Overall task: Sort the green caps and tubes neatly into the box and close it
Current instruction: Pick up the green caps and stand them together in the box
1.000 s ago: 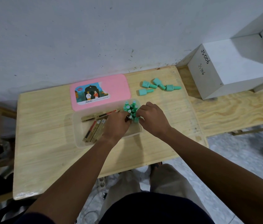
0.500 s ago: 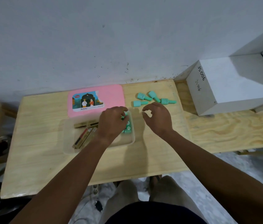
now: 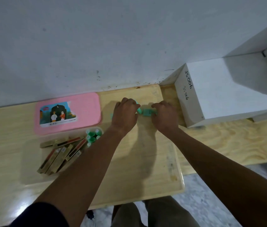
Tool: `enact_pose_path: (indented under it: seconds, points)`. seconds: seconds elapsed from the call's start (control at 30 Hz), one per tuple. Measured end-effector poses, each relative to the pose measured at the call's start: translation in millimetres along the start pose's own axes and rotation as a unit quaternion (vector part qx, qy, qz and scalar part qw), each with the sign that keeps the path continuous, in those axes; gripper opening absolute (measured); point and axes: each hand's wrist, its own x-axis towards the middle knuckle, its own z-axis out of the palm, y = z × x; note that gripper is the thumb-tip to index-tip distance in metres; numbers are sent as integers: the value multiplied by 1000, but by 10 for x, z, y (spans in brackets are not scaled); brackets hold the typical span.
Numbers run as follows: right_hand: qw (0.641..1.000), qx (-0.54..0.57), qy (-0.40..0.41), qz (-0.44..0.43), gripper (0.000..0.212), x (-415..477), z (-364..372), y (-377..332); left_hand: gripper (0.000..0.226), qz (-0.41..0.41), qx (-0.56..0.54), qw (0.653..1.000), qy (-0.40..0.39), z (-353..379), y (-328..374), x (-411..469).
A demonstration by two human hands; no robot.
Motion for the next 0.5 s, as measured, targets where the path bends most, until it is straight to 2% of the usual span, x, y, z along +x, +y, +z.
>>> enact_pose_path:
  seconds: [0.2, 0.37, 0.43, 0.5]
  points:
    - [1000, 0, -16, -21, 29, 16, 66, 143, 42, 85, 98, 990, -51, 88, 69, 245]
    - [999, 40, -17, -12, 29, -77, 86, 245, 30, 144, 160, 975, -46, 88, 76, 393]
    - [996, 84, -11, 2, 27, -142, 62, 290, 28, 144, 131, 981, -13, 89, 54, 422]
    - [990, 141, 0, 18, 23, -207, 23, 319, 23, 119, 32, 992, 22, 39, 38, 405]
